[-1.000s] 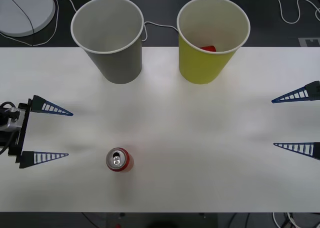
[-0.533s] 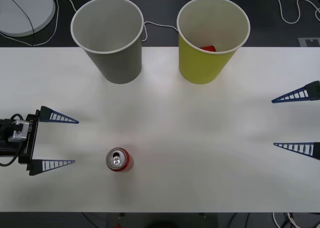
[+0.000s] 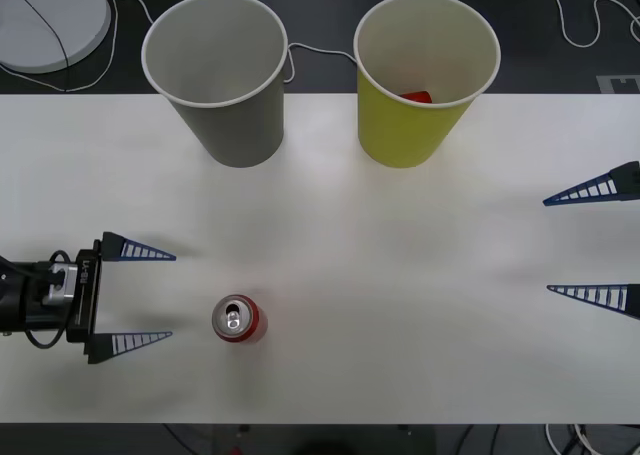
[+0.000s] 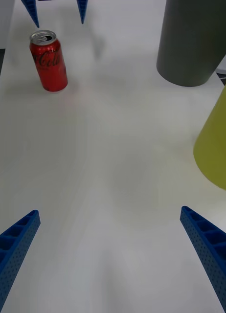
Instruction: Put the can into the green bin and the plastic bottle into the gray bin
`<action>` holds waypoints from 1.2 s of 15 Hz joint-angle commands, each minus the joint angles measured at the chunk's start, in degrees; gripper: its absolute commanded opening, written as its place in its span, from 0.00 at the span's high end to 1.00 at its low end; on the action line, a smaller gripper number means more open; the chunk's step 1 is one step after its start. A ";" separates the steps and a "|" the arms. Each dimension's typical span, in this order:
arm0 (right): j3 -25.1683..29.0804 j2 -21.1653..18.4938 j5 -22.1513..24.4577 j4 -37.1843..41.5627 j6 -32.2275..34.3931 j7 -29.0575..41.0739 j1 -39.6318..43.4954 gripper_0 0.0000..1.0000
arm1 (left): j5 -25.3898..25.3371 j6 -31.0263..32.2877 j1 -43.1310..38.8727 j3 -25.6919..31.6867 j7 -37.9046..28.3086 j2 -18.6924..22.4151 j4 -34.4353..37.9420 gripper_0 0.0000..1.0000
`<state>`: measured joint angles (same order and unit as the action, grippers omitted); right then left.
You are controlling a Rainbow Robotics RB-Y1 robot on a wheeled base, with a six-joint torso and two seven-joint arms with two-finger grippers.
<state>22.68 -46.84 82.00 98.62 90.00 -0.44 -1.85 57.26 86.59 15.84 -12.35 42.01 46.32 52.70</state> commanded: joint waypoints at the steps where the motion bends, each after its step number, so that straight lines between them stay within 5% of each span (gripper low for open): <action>1: 0.00 0.00 0.00 0.00 0.00 0.00 0.00 0.00 | -0.04 0.60 0.15 -0.04 1.41 -2.55 -2.25 0.00; 18: 0.00 0.00 0.00 0.00 0.00 0.00 0.00 0.00 | 3.48 -1.25 0.07 -0.04 5.28 -12.92 -6.20 0.00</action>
<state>22.68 -46.84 82.00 98.62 90.00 -0.44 -1.85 60.45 85.52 15.92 -12.40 47.15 33.88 46.48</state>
